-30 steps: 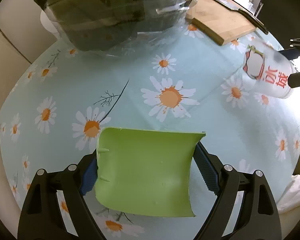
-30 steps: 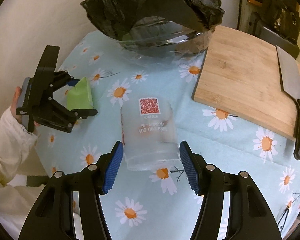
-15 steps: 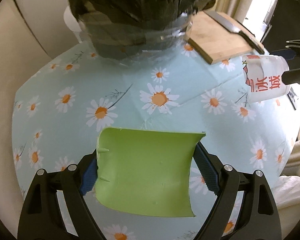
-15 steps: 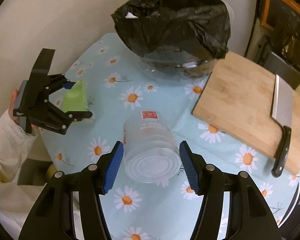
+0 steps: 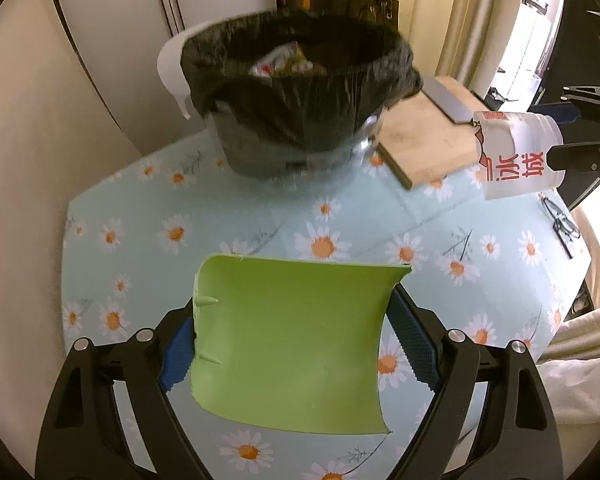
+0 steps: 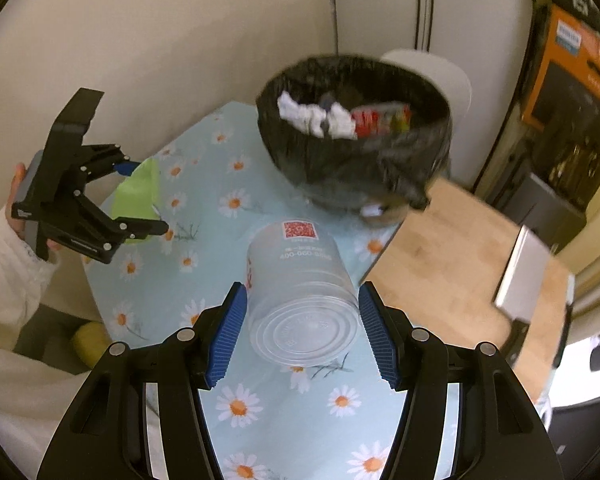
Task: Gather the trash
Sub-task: 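Carry the green container and clear cup over the bin opening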
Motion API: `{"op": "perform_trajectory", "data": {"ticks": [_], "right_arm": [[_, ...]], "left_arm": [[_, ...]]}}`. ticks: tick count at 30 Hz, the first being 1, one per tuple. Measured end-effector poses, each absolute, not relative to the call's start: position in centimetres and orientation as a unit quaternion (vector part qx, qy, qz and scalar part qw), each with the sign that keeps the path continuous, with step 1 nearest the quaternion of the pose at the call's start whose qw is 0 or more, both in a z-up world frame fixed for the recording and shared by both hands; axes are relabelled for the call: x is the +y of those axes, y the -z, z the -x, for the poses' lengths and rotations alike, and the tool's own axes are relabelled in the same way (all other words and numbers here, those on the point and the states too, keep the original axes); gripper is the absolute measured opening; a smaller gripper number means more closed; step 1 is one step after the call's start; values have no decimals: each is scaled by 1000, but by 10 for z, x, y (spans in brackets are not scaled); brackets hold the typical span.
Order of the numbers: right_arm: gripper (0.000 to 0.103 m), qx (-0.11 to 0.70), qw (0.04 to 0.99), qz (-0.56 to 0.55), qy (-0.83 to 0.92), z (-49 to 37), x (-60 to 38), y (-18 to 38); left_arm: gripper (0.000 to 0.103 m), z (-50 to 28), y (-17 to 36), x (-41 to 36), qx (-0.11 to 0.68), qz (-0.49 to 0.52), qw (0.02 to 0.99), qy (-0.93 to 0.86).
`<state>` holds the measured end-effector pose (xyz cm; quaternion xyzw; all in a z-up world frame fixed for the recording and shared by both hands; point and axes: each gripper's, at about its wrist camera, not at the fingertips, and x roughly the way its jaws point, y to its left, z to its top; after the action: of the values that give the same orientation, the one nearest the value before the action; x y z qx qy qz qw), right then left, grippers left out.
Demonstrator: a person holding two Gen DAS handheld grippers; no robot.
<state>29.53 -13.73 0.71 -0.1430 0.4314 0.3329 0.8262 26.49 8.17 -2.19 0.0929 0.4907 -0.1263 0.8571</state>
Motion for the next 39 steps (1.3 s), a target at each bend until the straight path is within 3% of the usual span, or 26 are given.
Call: {"op": "perform_trajectory", "data": {"ticks": [21,39], "right_arm": [[54,337,876,171,-301,-306,-148,-84],[54,339,889,166,-260,-357,-110,-108]], "left_arm": [[84,-308,-59,64,410,-108,890,170],[84,-392,-73,72,391,-152,874,244]]}}
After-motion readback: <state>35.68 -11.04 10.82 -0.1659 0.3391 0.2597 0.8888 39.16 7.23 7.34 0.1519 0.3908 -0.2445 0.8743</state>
